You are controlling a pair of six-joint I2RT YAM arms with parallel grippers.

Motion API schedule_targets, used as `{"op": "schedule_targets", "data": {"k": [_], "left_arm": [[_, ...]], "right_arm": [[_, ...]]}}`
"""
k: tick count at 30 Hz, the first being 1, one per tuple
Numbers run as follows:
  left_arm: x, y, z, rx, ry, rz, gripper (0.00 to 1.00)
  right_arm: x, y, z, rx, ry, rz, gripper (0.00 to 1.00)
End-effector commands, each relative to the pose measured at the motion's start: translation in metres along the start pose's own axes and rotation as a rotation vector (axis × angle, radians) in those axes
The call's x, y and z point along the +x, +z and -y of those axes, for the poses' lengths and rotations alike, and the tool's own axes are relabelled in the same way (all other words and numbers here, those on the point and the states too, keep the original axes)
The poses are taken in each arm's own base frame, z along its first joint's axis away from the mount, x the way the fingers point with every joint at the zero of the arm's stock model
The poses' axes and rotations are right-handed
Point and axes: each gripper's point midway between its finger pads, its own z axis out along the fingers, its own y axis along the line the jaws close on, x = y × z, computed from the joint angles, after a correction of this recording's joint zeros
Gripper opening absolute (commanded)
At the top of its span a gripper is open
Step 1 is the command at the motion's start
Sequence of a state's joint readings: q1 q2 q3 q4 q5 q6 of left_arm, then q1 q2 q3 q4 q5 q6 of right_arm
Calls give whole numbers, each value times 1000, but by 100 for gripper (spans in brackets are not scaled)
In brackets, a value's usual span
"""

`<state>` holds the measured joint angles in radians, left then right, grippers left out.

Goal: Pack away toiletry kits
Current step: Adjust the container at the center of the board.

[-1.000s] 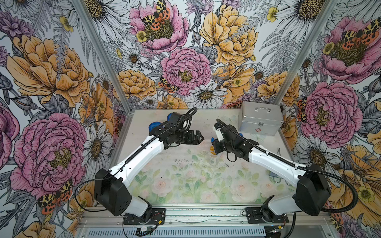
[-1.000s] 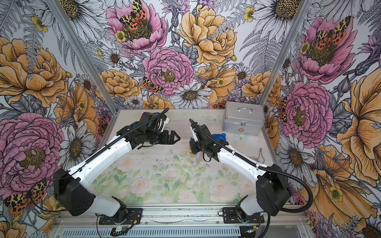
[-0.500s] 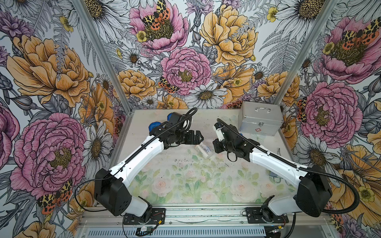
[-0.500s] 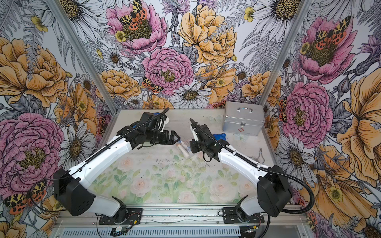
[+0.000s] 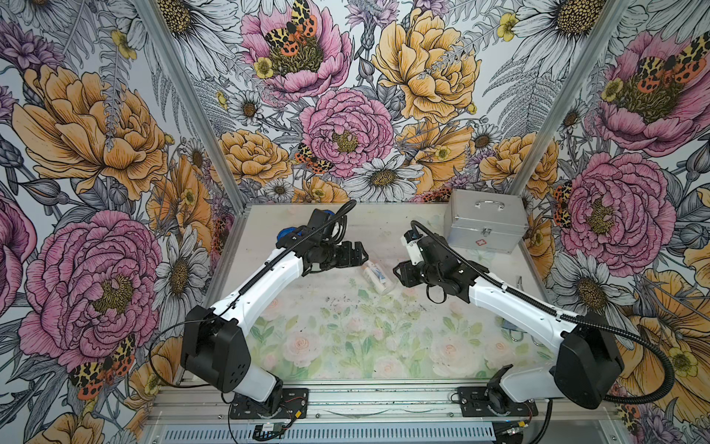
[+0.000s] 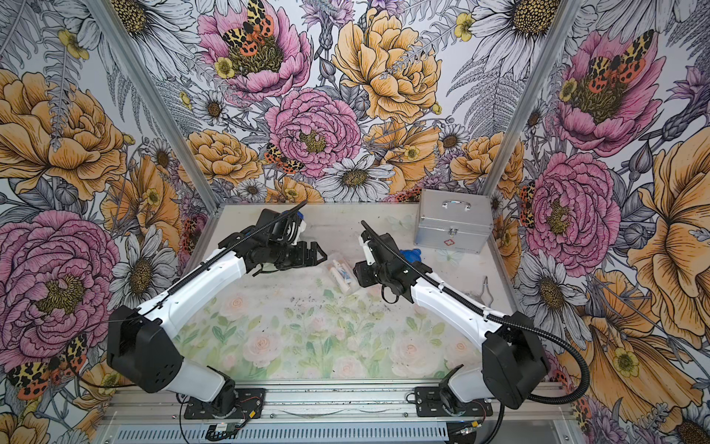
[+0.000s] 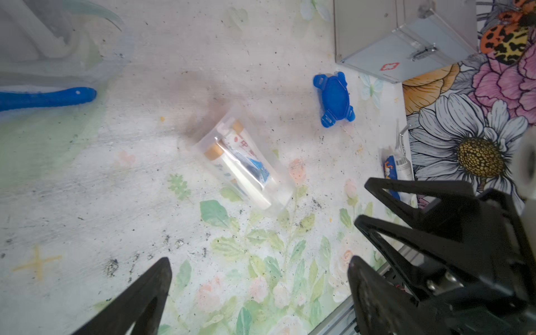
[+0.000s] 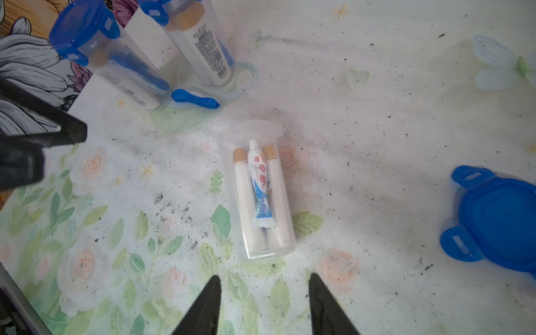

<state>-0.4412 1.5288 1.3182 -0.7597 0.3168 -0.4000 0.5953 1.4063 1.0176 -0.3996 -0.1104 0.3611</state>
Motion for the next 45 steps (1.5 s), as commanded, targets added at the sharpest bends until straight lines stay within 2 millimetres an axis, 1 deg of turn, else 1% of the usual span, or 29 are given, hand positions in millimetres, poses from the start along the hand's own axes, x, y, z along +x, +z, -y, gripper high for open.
{"op": "schedule_targets", "data": {"k": [1, 4, 6, 7, 10, 11, 14, 15, 18, 19, 22, 26, 31, 36, 37, 39, 41, 45], "left_arm": [[-11, 18, -3, 27, 38, -34, 93], [-30, 41, -15, 42, 24, -53, 91], [-43, 55, -14, 76, 45, -60, 89], [-46, 70, -17, 82, 55, -83, 87], [-56, 96, -18, 115, 79, -115, 82], [-58, 105, -19, 125, 87, -127, 80], [-61, 124, -22, 151, 91, -154, 71], [-61, 127, -23, 163, 88, -162, 68], [-58, 135, -17, 221, 94, -191, 54], [-55, 135, -14, 233, 97, -198, 51], [-47, 133, -11, 248, 102, -213, 47], [-35, 130, -10, 248, 103, -233, 39], [-21, 125, -8, 244, 106, -251, 38], [-11, 119, -7, 235, 110, -260, 36], [-11, 117, -7, 234, 110, -258, 34], [-9, 113, -5, 234, 111, -256, 26], [-8, 110, -3, 237, 109, -254, 21], [-3, 107, 3, 240, 118, -257, 16]], "right_arm": [[8, -2, -4, -55, 51, -23, 53], [12, -5, -4, -70, 84, -33, 56], [16, -9, -3, -68, 98, -43, 56], [18, -11, -2, -66, 105, -52, 56], [26, -21, 1, -45, 120, -66, 56], [28, -25, 4, -35, 128, -66, 56], [33, -37, 9, -11, 153, -53, 56], [34, -40, 11, -3, 161, -47, 57], [41, -47, 17, 19, 185, -39, 57], [41, -50, 18, 22, 189, -36, 57], [44, -52, 22, 42, 196, -36, 58], [44, -49, 24, 49, 198, -42, 58], [43, -42, 24, 48, 188, -60, 58], [41, -42, 23, 47, 177, -61, 58], [41, -42, 23, 44, 176, -62, 58], [42, -41, 23, 43, 176, -64, 58], [42, -41, 23, 44, 175, -65, 58], [42, -41, 23, 43, 172, -64, 59]]}}
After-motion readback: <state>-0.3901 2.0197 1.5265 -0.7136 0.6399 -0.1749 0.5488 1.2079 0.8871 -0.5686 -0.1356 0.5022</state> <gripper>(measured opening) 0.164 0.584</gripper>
